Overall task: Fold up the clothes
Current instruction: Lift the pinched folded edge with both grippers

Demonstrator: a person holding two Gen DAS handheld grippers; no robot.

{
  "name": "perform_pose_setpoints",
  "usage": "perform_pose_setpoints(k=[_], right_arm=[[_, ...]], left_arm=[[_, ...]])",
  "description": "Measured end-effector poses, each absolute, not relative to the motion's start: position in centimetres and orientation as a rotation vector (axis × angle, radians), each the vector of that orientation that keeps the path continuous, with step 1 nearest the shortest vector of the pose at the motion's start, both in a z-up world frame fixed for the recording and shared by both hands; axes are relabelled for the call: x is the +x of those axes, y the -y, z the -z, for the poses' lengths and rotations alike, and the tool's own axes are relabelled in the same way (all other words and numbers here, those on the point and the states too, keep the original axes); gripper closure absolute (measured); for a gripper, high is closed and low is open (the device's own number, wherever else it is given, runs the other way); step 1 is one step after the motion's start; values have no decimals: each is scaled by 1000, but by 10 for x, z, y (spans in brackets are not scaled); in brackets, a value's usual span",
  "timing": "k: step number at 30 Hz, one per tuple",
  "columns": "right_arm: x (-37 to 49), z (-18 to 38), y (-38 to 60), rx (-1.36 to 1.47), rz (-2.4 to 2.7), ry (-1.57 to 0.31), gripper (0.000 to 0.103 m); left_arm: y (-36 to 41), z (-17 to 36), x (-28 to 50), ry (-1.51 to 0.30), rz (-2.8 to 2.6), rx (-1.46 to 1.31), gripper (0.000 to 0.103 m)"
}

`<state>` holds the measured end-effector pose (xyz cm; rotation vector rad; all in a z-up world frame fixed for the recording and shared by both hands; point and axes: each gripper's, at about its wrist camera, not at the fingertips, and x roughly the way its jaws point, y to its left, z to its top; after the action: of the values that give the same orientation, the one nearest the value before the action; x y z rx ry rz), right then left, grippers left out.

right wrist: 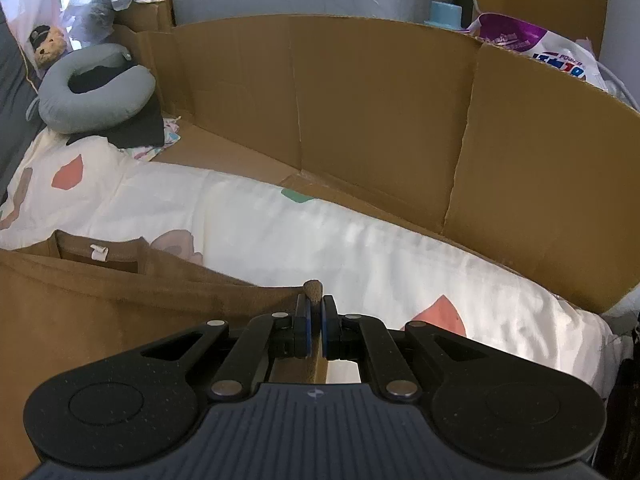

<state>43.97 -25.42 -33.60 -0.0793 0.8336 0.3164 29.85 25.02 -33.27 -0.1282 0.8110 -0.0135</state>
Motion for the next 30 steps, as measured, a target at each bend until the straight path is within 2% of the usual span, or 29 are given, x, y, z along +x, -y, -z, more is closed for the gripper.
perform_pose_setpoints(k=[15, 30], right_arm=[[473, 361, 247, -69, -289, -896, 100], [489, 367, 234, -116, -207, -909, 100]], left_arm=[[-264, 358, 337, -878, -1, -143, 101], [-262, 362, 355, -860, -56, -166, 101]])
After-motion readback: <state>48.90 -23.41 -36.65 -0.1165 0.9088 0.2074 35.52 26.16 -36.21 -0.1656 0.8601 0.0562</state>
